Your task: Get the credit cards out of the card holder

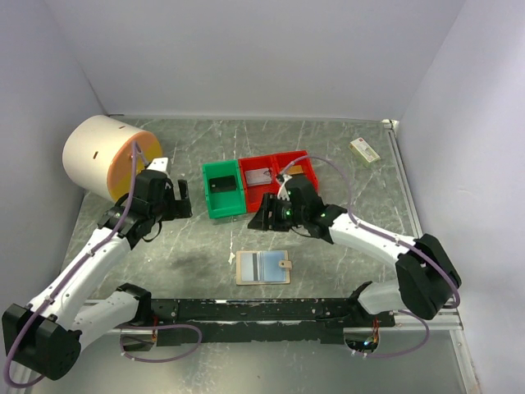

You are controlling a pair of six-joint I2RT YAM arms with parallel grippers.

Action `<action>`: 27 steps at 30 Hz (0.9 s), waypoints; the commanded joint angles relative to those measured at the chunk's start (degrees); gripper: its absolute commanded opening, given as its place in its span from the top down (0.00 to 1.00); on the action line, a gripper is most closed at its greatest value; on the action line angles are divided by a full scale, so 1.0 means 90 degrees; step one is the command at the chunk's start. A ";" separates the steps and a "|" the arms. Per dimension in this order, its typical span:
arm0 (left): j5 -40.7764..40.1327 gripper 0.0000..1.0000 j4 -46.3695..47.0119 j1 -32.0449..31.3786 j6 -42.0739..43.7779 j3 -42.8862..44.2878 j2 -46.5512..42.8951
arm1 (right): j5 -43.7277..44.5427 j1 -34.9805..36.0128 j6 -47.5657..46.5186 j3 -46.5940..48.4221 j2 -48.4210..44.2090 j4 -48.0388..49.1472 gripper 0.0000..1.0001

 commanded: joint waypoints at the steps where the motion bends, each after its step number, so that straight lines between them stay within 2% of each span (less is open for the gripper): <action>1: 0.0325 0.01 0.0208 -0.0087 0.0140 0.0027 -0.0059 | 0.0222 0.0389 0.0567 -0.0224 -0.0266 0.0005 0.46; 5: 0.0477 0.02 0.0159 -0.0088 0.0224 0.0111 0.0157 | 0.0462 0.0766 0.0870 -0.0207 -0.0129 -0.0020 0.50; 9: 0.0504 0.03 0.0071 -0.0090 0.0237 0.0176 0.0312 | 0.0937 0.0965 0.1014 -0.0084 0.0024 -0.0529 0.55; 16: 0.0377 0.03 0.0128 -0.0097 0.0217 0.0104 0.0101 | 0.1346 0.0975 0.1047 0.0116 0.0118 -0.0837 0.56; 27: 0.0350 0.04 0.0036 -0.0232 0.0208 0.0145 0.0141 | 0.1303 0.1076 0.1008 0.0541 0.0541 -0.0865 0.56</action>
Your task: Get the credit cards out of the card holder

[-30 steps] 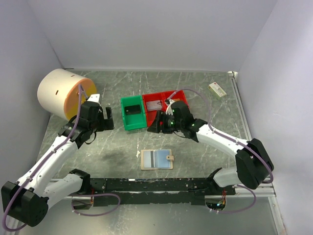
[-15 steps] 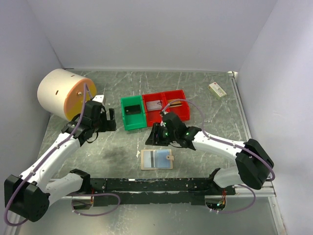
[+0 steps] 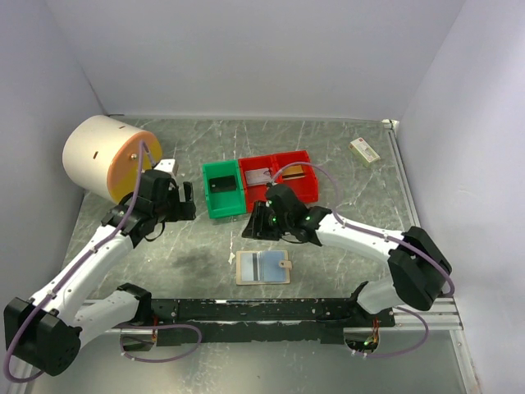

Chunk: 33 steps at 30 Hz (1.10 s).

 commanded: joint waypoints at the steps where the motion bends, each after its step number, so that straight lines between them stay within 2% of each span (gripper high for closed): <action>1: 0.0011 0.04 -0.0012 -0.0124 0.0069 0.0138 -0.0021 | 0.0112 0.0069 -0.0039 0.0305 0.0219 -0.0171 0.55; 8: -0.0050 0.05 -0.0087 -0.0162 0.0041 0.0176 0.0140 | 0.0268 0.0254 -0.0196 0.0396 0.0440 -0.0582 0.57; 13: -0.0096 0.06 -0.0078 -0.0176 0.0027 0.0167 0.0171 | 0.0982 0.0837 0.0059 0.0102 0.0203 -0.0928 0.57; 17: -0.0158 0.07 -0.0087 -0.0176 0.0025 0.0179 0.0229 | 0.1607 0.1145 0.0243 0.0100 0.0293 -0.1392 0.52; 28: 0.0158 0.09 -0.0035 -0.0210 0.0076 0.0167 0.0400 | 0.1022 0.1184 0.0256 -0.0284 0.0987 -0.0618 0.55; 33: 0.1253 0.15 0.0376 -0.0231 0.0362 0.0079 0.0394 | 0.0934 0.1149 0.0207 -0.0320 0.1130 -0.0508 0.62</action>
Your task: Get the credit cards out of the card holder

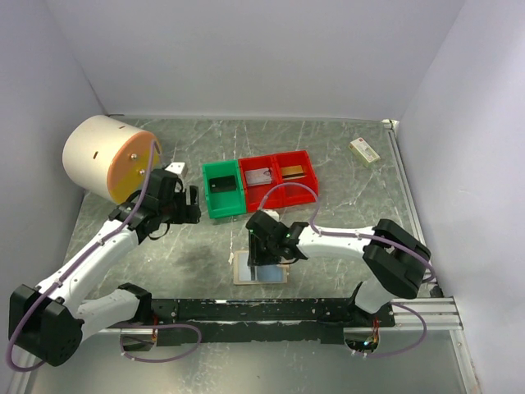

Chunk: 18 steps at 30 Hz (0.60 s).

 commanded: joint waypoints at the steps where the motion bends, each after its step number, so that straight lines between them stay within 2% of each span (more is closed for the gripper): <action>1: 0.1274 0.17 0.0500 -0.0065 0.0274 0.0049 0.0014 | -0.0159 -0.0056 -0.0019 -0.0146 0.0211 0.0256 0.64; 3: 0.2136 0.19 0.0841 -0.0086 0.0168 -0.0061 0.0048 | -0.0293 -0.0184 -0.0028 -0.0263 0.0174 0.0440 0.67; 6: 0.2852 0.26 0.1543 -0.0371 -0.0688 -0.0410 0.0093 | -0.0696 -0.0381 -0.0064 -0.0472 0.0135 0.0916 0.72; 8: 0.2805 0.27 0.1937 -0.0895 -0.1130 -0.0594 0.0204 | -0.1009 -0.0480 -0.0037 -0.0618 0.0152 0.1252 0.73; 11: 0.2151 0.29 0.2160 -0.1670 -0.1909 -0.0753 0.0548 | -0.1323 -0.0626 0.0052 -0.0794 0.0208 0.1589 0.73; 18: 0.1733 0.33 0.3043 -0.2329 -0.2993 -0.1419 0.0982 | -0.1834 -0.0948 0.0216 -0.1268 0.0086 0.2142 0.74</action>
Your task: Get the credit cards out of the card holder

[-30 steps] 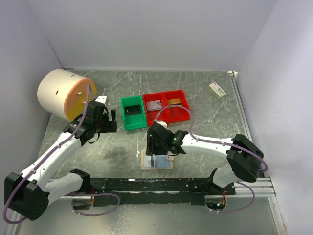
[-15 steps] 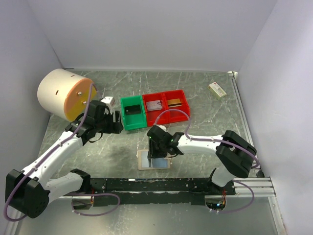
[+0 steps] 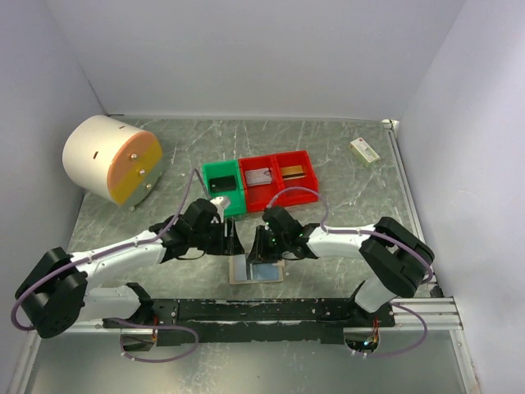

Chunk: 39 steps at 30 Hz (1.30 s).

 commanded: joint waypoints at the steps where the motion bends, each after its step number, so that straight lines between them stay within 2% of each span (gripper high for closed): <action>1: -0.0386 0.34 0.0735 -0.0244 -0.0882 -0.0195 0.0127 | -0.0285 -0.0152 0.0098 -0.0417 0.0055 0.0386 0.74; 12: -0.0595 0.47 0.0558 -0.0619 -0.1212 -0.0325 0.0707 | -0.0519 -0.0288 0.0061 -0.0416 -0.0155 0.0504 0.75; 27: -0.0838 0.70 0.0421 -0.0763 -0.1354 -0.0515 0.1048 | -0.0813 -0.0288 0.0144 -0.0379 -0.0104 0.0416 0.84; 35: -0.1074 0.72 0.0106 -0.0799 -0.1441 -0.0468 0.1063 | -0.0951 -0.0359 0.0178 -0.0337 -0.0332 0.0492 0.87; 39: -0.1179 0.72 -0.0060 -0.0809 -0.1440 -0.0432 0.1037 | -0.1223 -0.0506 0.0312 -0.0534 -0.0404 0.0810 0.78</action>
